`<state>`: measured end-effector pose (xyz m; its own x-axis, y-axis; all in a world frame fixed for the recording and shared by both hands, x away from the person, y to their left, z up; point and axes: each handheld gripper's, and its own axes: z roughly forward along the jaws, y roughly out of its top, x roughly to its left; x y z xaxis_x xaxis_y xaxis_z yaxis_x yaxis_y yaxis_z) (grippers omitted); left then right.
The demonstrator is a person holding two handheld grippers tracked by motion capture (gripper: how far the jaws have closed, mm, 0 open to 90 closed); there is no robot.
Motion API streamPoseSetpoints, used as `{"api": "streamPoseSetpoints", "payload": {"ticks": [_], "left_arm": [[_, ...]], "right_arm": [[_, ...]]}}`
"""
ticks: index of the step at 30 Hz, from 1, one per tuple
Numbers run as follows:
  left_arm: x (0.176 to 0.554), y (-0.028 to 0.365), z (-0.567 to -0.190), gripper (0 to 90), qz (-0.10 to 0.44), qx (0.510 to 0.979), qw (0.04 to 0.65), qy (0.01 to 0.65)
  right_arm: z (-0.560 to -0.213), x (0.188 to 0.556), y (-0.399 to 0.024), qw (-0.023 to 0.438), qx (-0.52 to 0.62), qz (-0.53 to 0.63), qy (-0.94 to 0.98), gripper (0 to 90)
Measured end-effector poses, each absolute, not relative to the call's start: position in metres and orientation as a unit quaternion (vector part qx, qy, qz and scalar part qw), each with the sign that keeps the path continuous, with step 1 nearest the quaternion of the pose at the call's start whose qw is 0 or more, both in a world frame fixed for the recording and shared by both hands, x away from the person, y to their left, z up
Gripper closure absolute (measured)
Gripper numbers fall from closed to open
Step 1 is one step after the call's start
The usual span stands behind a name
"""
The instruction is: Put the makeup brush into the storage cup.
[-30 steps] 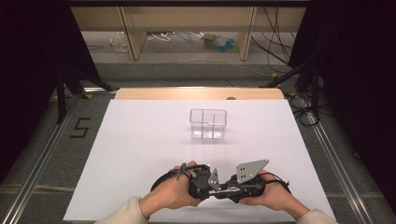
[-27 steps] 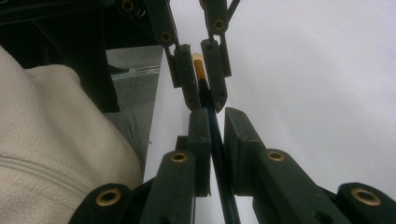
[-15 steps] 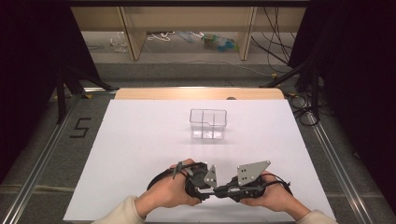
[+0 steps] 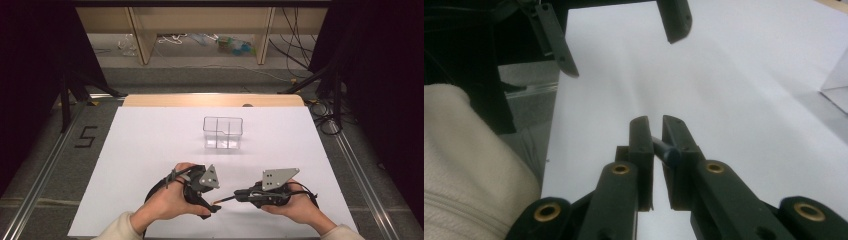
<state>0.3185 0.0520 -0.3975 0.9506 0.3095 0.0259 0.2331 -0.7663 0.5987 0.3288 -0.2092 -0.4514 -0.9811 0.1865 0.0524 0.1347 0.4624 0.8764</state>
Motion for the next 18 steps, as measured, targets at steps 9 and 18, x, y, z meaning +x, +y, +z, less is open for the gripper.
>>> {"api": "streamPoseSetpoints", "payload": {"ticks": [9, 18], "left_arm": [[0.322, 0.076, -0.403, 18.6, 0.085, 0.913, 0.355, 0.185], [0.334, 0.093, -0.409, 18.8, 0.105, 0.872, 0.418, 0.233]], "right_arm": [[-0.448, 0.332, -0.215, 0.049, 0.114, 0.518, 0.846, 84.5], [-0.443, 0.335, -0.221, 0.094, 0.149, 0.546, 0.819, 84.5]]}}
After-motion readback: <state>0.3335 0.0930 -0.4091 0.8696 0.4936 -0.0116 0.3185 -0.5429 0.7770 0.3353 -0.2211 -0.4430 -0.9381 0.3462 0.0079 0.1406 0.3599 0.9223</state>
